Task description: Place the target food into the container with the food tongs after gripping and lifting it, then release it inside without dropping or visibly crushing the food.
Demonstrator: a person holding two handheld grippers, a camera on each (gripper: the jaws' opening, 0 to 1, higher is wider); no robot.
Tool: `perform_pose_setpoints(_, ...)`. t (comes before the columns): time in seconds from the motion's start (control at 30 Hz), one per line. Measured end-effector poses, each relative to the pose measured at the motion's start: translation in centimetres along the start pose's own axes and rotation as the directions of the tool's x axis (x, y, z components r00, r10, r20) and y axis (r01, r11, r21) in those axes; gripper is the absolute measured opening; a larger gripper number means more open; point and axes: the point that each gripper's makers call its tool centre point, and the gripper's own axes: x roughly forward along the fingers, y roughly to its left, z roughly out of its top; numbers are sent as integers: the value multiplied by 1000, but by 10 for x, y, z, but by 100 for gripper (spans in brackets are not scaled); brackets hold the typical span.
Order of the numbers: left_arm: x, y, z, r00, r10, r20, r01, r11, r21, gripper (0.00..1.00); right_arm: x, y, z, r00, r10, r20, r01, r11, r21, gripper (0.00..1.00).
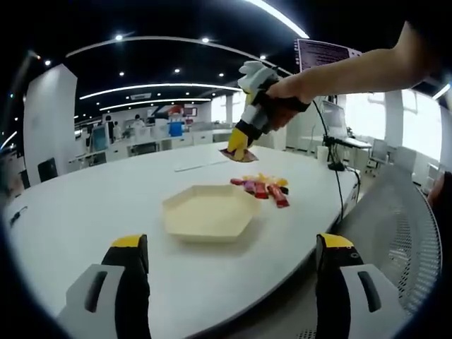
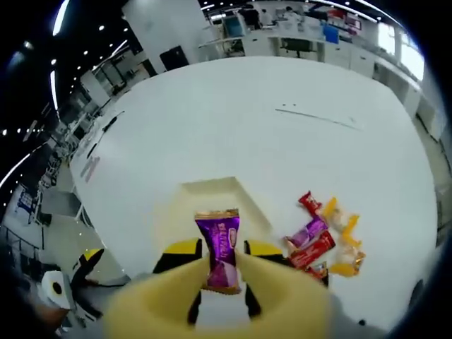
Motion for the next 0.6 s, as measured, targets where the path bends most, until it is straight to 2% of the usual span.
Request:
perform_pose_setpoints(0.23, 0, 1, 1, 1000, 6, 5, -6, 1000, -2, 98, 15, 21, 8, 999, 26, -18, -27, 999, -38, 23)
perform_pose_setpoints(0.3, 0, 1, 1, 1000, 7, 7, -7, 1000, -3, 98, 18, 26, 11, 999, 34, -19, -34, 998, -52, 28)
perform_pose_setpoints(0.33, 0, 2, 1, 1000, 9, 8, -9, 1000, -2, 99, 19, 35, 12, 997, 75, -18, -76, 993, -90, 29)
perform_pose_setpoints(0.37, 0, 2, 2, 1000, 12, 13, -12, 1000, 2, 99, 19, 35, 12, 998, 64, -23, -65, 995, -75, 29)
perform_pose_setpoints(0.43, 0, 2, 1, 1000, 11, 10, -11, 1000, -2, 98, 19, 31, 15, 999, 34, -8, -34, 992, -124, 28)
perform_pose_setpoints(0.53, 1, 1, -3, 1000, 5, -16, -5, 1000, -1, 95, 17, 27, 11, 999, 43, -17, -44, 995, -93, 28)
perform_pose_setpoints(0.6, 1, 0, -2, 1000, 4, -14, -4, 1000, -2, 95, 14, 21, 11, 999, 38, -10, -39, 996, -84, 28)
